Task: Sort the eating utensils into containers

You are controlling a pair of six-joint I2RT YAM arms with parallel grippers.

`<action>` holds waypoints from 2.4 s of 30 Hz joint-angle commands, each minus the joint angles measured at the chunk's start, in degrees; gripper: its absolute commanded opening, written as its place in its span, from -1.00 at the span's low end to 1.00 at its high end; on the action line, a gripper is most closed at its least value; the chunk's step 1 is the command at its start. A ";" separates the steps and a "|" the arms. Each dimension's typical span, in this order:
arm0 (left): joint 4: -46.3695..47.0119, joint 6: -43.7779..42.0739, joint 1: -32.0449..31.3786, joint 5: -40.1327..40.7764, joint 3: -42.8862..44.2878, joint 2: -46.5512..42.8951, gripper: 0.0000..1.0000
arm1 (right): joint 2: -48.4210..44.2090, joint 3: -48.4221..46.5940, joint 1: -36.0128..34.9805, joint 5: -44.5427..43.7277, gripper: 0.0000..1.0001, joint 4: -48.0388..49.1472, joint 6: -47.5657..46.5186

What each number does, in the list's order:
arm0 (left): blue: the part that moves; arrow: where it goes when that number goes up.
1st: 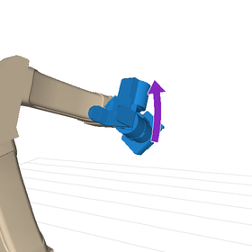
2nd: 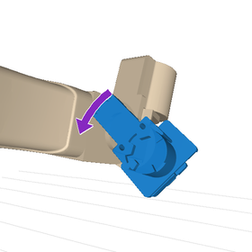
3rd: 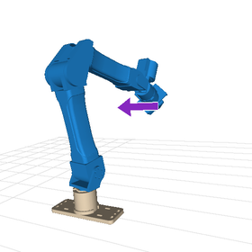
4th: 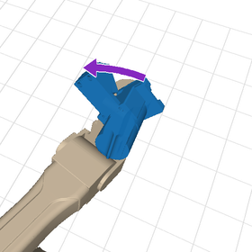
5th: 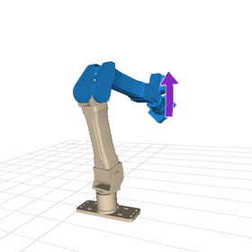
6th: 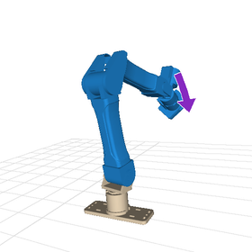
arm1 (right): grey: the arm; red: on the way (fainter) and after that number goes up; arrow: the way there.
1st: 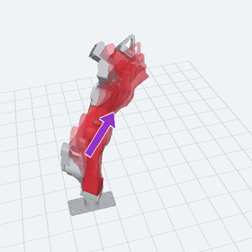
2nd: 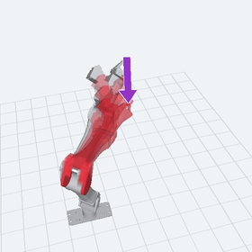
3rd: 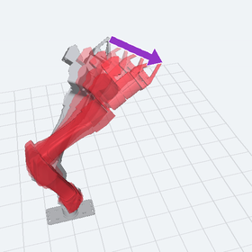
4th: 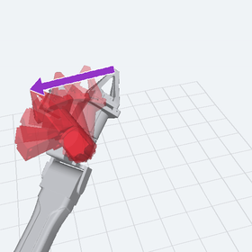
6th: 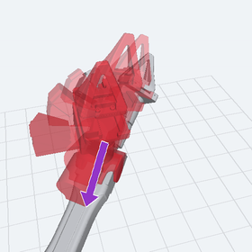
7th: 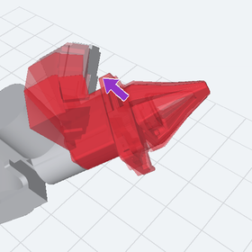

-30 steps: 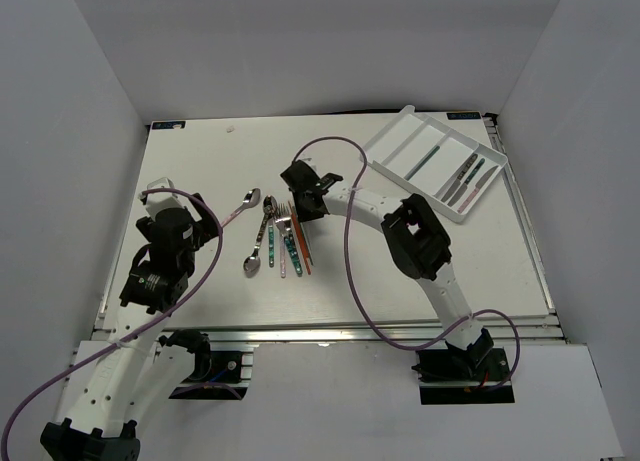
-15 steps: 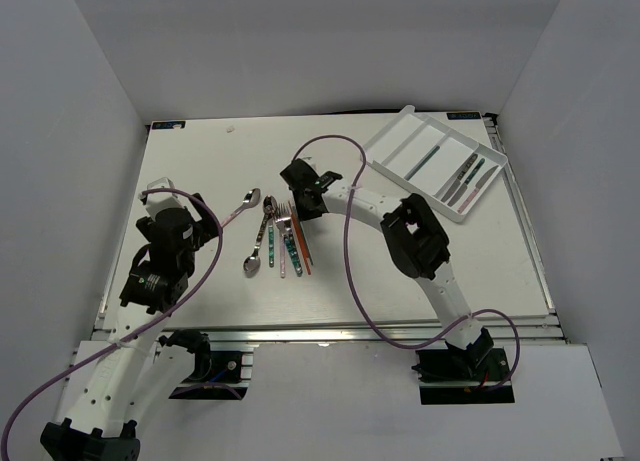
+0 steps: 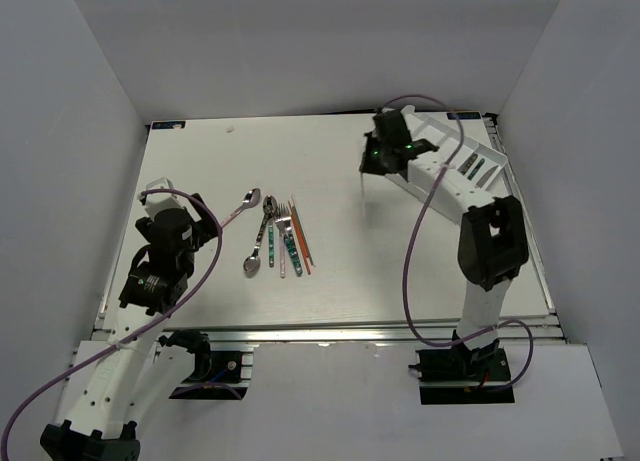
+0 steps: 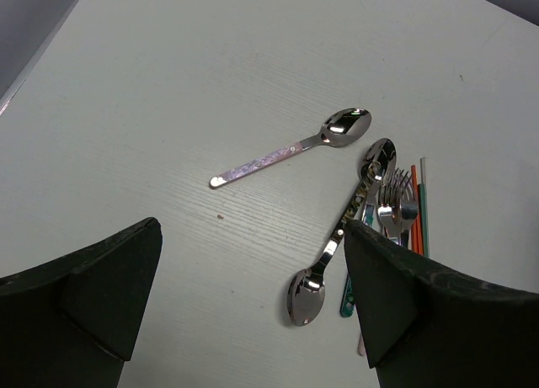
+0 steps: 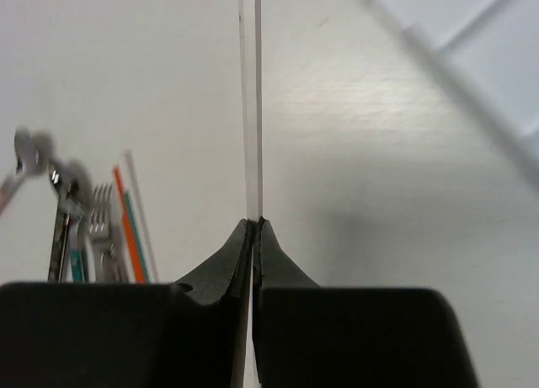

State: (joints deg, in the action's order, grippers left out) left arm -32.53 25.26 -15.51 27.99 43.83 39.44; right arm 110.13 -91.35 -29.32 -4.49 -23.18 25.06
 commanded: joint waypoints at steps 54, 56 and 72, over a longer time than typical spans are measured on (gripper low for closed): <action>0.10 -0.65 -0.14 0.31 0.02 3.27 0.96 | 5.96 -6.80 -17.60 -18.27 0.09 -1.16 -5.37; 0.01 -0.65 -0.14 0.31 0.02 3.19 0.96 | 9.91 -9.71 -17.88 -17.57 -0.03 -2.74 -4.93; 0.37 -0.73 -0.14 -0.48 -0.07 1.52 0.96 | 27.15 -28.09 -17.88 -14.14 -0.30 0.42 -10.03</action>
State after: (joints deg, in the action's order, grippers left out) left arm -32.53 24.88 -15.51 27.99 43.83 41.85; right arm 135.83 -115.35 -47.27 -18.50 -23.86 16.36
